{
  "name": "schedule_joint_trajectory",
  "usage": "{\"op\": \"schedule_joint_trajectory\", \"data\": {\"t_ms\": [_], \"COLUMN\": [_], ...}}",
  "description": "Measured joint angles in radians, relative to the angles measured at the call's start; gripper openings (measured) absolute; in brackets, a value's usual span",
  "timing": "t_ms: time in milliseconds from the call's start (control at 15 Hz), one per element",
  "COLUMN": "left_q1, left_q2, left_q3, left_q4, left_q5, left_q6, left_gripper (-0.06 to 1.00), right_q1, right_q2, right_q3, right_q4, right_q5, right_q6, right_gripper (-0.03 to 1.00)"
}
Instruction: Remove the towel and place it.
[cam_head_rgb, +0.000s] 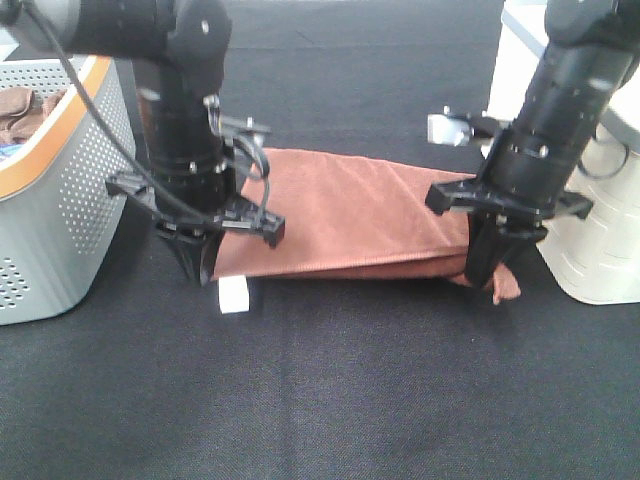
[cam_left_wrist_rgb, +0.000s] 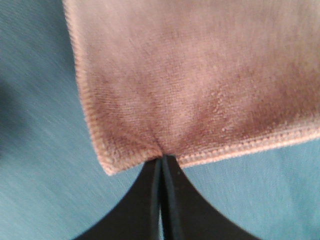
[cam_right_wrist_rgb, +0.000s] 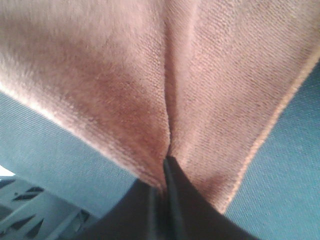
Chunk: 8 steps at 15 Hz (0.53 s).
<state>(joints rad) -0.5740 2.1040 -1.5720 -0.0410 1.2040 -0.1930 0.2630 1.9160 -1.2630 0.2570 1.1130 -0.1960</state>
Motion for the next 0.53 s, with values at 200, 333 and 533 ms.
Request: {"op": "schedule_joint_trajectory", "data": {"t_ms": [200,333,533], "left_q1": [-0.001,-0.001,-0.001], "left_q2": [0.000,-0.001,-0.028], "left_q3": [0.005,0.005,0.006], "left_q4": [-0.008,-0.023,-0.030], "left_q5": [0.002,0.005,0.005], "left_q6": [0.000,0.006,0.022], "left_gripper": [0.06,0.41,0.63], "right_q1": [0.000,0.000,0.000], "right_q2": [0.000,-0.001,-0.005], "right_q3": [0.006,0.006,0.006], "right_q4": [0.023,0.032,0.042], "right_q5": [0.007,0.042,0.092], "right_q6": [0.000,0.000,0.000], "right_gripper": [0.51,0.74,0.80]}}
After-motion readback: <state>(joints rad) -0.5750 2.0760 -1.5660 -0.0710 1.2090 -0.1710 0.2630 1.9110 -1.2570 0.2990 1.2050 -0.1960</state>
